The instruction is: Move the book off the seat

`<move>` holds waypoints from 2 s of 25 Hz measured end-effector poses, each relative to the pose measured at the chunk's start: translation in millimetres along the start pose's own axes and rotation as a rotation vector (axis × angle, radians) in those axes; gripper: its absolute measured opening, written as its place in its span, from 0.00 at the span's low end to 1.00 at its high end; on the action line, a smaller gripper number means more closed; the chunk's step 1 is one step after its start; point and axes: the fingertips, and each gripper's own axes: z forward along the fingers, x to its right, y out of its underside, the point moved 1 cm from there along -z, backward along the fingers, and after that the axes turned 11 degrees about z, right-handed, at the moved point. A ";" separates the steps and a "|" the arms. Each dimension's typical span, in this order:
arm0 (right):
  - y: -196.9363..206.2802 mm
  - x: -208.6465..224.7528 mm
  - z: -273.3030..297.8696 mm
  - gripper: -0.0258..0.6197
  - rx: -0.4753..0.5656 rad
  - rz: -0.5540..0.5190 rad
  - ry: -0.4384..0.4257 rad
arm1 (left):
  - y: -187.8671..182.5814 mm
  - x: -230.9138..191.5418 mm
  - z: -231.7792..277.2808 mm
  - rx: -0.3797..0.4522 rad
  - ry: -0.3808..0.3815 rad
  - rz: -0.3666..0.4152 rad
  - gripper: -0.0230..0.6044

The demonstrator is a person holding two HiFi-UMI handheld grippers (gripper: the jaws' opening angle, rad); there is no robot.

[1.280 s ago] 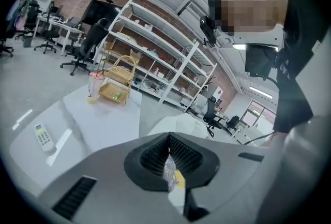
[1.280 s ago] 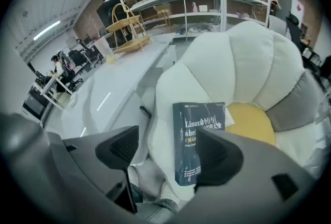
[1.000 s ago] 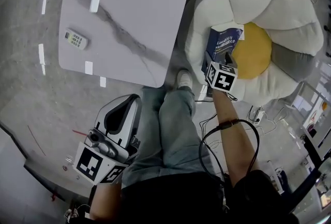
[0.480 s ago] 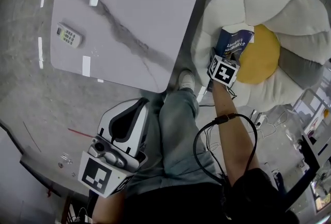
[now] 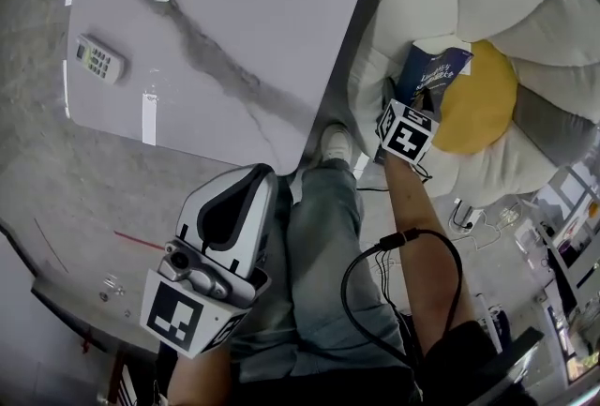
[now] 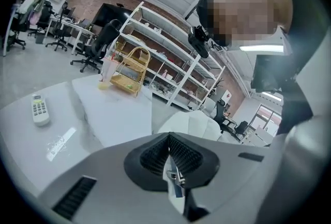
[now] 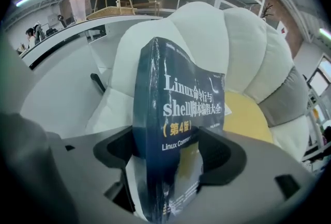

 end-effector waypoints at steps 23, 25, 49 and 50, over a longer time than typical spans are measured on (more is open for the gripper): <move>-9.2 38.1 -41.6 0.39 -0.028 0.094 0.036 | -8.1 7.1 2.3 -0.024 0.033 -0.050 0.05; -10.8 45.1 -46.3 0.37 -0.039 0.105 0.037 | -12.1 10.5 0.9 -0.028 0.034 -0.050 0.05; -18.3 79.6 -121.5 0.31 -0.108 0.200 -0.084 | -35.8 51.4 -11.5 -0.079 0.090 -0.073 0.05; -19.1 78.0 -127.4 0.31 -0.105 0.217 -0.099 | -35.4 51.9 -13.7 -0.080 0.091 -0.075 0.05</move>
